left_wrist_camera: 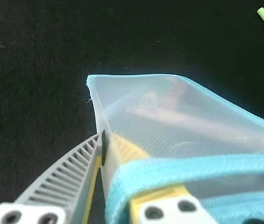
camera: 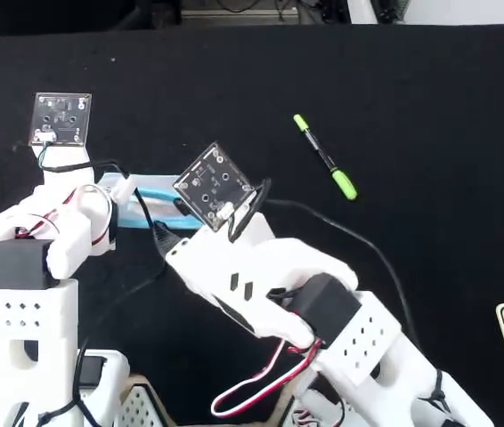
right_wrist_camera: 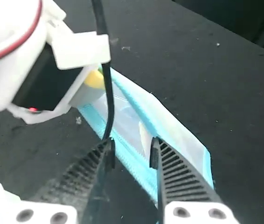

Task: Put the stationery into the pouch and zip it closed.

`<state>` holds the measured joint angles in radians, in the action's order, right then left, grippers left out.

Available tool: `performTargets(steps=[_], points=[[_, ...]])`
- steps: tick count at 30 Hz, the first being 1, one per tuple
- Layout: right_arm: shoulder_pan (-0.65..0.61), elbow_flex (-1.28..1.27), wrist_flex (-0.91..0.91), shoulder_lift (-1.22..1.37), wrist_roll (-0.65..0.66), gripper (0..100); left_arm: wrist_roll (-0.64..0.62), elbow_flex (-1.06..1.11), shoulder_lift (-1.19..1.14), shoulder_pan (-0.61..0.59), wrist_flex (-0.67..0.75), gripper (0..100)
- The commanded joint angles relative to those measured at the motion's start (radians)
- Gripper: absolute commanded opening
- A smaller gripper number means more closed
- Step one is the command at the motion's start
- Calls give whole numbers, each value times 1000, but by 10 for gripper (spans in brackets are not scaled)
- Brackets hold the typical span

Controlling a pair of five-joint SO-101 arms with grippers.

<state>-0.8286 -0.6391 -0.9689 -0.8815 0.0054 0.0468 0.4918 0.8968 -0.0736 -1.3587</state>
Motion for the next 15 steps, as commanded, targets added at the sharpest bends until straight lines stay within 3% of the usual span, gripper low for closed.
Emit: performTargets(steps=[1,8,15], points=[[29,91,-32,2,-9,127,6,-18,18,4,-2,30],[63,228,-172,-44,-2,127,8,-18,18,4,-3,30],[496,332,-267,-130,-2,127,8,-16,18,4,-3,30]])
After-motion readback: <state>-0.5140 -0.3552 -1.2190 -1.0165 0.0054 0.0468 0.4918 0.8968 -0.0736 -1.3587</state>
